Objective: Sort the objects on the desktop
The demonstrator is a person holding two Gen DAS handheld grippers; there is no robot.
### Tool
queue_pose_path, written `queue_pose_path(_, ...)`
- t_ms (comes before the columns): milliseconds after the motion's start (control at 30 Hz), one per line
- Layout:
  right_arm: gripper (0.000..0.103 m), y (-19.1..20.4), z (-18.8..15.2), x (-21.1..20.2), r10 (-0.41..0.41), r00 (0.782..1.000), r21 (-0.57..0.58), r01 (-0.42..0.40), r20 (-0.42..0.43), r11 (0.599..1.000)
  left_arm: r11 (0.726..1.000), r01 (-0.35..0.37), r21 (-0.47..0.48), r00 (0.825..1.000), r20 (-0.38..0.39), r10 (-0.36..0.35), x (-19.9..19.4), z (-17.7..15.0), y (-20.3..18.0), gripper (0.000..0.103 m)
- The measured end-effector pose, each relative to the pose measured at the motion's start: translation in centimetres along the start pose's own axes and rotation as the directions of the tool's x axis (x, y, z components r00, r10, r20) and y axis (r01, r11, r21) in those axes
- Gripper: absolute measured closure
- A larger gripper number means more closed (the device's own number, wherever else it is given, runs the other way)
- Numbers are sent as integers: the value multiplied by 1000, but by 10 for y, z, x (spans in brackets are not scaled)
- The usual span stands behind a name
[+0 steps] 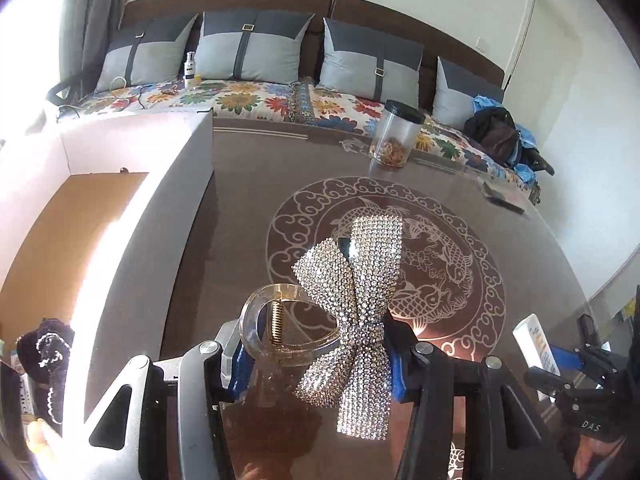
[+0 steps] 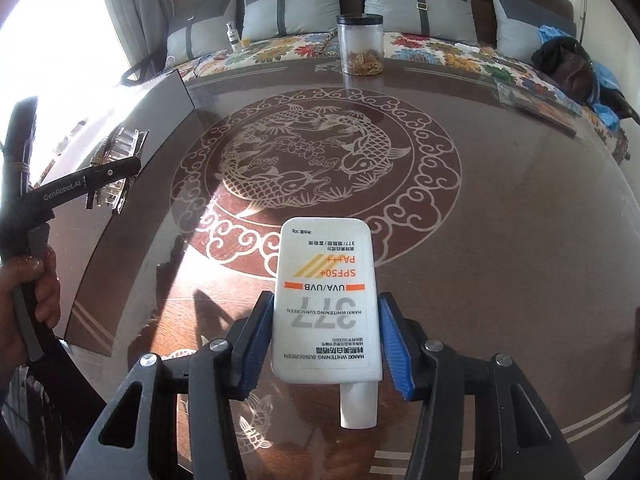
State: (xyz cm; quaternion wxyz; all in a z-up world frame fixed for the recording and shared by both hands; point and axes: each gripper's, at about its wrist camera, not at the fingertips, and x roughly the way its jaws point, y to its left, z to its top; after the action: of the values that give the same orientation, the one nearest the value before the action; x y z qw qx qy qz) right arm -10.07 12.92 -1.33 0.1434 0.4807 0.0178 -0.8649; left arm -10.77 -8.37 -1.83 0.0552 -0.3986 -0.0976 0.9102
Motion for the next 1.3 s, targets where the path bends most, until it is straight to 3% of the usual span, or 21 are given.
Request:
queue_pose_path(133,51,67,43,-22,92,994,-97,-86,64,992,999,-18,-51,998,64,21,-65,20,49,52)
queue_pose_path(267,51,166,85,-30,246,965,-206,-224,88,953,982,-147,-115,986,64,155,-104,29,125,52)
queue_pose_path(400,51,274,104,-25,378,925,-329,-342,50,880,941,-270,-203,962,-32,270,-108,13,198,52)
queue_pose_path(500,51,341,101,-10,445,895,-380,-421,-28,824,918,-318,-236,948,-107,301,-98,-6,234,52)
queue_pose_path(600,51,381,91,19,444,890,-389,-446,-100,806,897,-368,-245,925,-193,327,-83,-20,253,51)
queue_pose_path(667,50,394,84,47,414,894,-361,-448,-172,818,886,-384,-258,917,-219,334,-84,-31,262,47)
queue_pose_path(733,37,395,79,67,353,909,-333,-411,-222,849,879,-394,-269,914,-211,345,-91,-38,264,24)
queue_pose_path(833,26,385,80,66,349,915,-316,-399,-203,861,867,-431,-251,902,-160,402,-110,-41,257,7)
queue_pose_path(900,15,380,84,56,332,928,-340,-372,-171,864,830,-503,-240,864,-151,480,-118,-37,251,5)
queue_pose_path(967,12,376,92,42,301,945,-375,-328,-131,867,784,-574,-236,818,-122,562,-130,-33,241,5)
queue_pose_path(1000,12,376,95,38,289,950,-391,-312,-116,866,770,-591,-240,805,-108,583,-136,-31,237,5)
queue_pose_path(1100,12,374,100,26,267,960,-423,-278,-88,862,760,-596,-259,798,-87,596,-147,-27,224,5)
queue_pose_path(1200,12,375,101,21,257,963,-443,-265,-77,857,714,-662,-227,745,-100,659,-150,-25,209,5)
queue_pose_path(1233,12,374,100,19,254,965,-452,-259,-72,854,707,-675,-213,735,-104,670,-150,-25,205,5)
queue_pose_path(1267,12,375,100,18,249,966,-461,-251,-67,851,712,-671,-208,739,-109,664,-151,-25,202,5)
queue_pose_path(1300,12,374,98,18,243,968,-469,-244,-64,849,731,-649,-212,760,-125,638,-150,-26,201,5)
